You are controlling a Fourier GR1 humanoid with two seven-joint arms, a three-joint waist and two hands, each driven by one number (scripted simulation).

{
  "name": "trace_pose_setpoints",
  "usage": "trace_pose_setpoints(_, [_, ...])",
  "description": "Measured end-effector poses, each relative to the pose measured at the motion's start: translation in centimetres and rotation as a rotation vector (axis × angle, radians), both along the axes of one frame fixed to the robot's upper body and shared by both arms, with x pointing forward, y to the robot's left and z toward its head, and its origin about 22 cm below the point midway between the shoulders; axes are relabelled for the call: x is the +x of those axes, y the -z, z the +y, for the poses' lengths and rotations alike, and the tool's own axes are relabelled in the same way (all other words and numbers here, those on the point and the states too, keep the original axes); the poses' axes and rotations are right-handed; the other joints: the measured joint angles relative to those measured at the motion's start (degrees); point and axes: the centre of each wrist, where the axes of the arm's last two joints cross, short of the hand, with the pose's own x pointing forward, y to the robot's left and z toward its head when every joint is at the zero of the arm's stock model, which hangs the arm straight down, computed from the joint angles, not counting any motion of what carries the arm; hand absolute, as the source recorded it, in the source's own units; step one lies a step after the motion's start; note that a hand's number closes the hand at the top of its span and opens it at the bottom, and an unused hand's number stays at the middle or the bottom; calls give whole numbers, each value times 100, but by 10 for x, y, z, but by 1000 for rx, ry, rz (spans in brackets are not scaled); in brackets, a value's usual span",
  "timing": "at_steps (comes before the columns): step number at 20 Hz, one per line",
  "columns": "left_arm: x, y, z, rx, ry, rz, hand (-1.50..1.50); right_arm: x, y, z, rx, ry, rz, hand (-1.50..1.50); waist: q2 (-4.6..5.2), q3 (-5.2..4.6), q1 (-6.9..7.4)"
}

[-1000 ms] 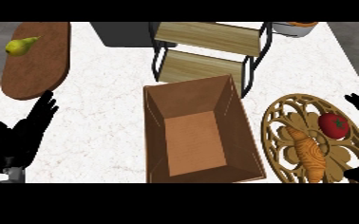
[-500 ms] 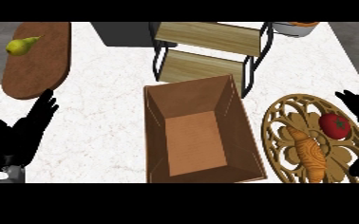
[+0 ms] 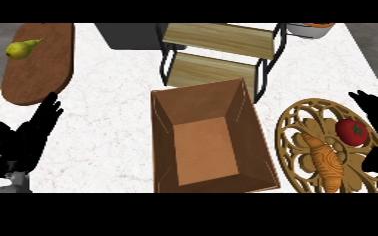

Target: Pick the tomato from the placemat and place it in the tiered shelf

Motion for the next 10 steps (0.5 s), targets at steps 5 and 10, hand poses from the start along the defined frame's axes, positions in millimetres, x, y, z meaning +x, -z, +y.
trace_pose_setpoints(5, [-5, 5, -1, 5, -2, -4, 0, 12, 14, -20, -6, -1, -4, -150, 0, 1, 1])
trace_pose_setpoints(10, [-10, 13, -3, 0, -2, 0, 0, 13, 35, -27, 4, -14, -16, -150, -1, 1, -5])
